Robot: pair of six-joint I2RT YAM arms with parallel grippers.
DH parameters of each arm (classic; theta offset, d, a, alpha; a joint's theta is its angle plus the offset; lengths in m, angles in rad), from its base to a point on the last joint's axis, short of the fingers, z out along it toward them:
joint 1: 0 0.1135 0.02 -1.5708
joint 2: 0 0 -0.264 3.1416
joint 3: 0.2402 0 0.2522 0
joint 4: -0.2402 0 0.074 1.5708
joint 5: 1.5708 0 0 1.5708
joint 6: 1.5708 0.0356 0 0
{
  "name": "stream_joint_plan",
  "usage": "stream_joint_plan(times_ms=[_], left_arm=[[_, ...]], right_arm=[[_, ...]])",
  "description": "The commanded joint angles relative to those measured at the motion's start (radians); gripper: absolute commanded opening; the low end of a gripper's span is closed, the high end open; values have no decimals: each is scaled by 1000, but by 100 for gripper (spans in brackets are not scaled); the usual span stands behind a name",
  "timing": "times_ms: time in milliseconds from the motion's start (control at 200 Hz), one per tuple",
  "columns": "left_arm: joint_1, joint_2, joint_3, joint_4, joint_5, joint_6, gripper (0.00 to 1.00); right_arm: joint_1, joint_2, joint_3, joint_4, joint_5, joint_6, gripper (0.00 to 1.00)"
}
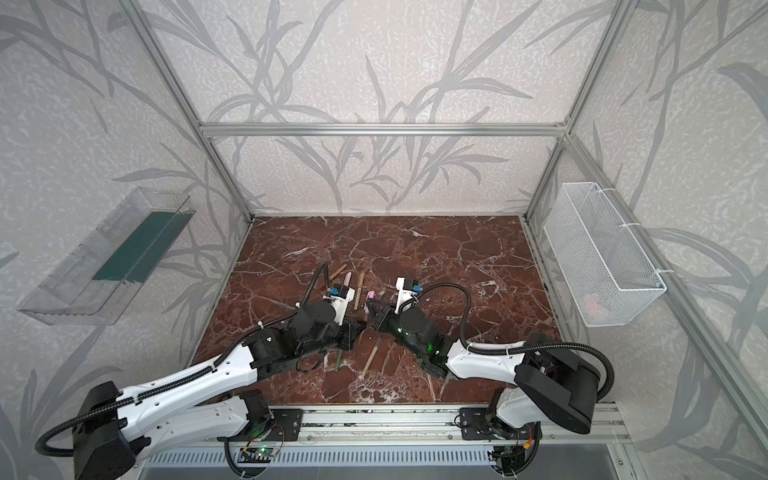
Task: Insert the pens into the pen caps
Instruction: 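Push the pink cap down onto the brown pen nib with the right gripper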
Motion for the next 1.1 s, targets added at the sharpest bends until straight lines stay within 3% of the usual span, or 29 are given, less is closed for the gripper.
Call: stream_joint_plan(times_ms=[0,345,690,985,1095], left_arm=[[30,-21,33,31,-52,-27,0],[54,8,30,57,-46,-28,0],[81,27,43,60,-112,-12,0],[143,-4,49,52,-77,-11,0],[149,-16,47,56,-67,-16,0]], right_arm=[[14,-2,0,25,23,-9,0],[103,-16,9,28,54,-56,0],[168,1,4,42,108,-74,0],[234,9,-23,47,155,-142,0],[254,58,-81,196,157,-155,0]])
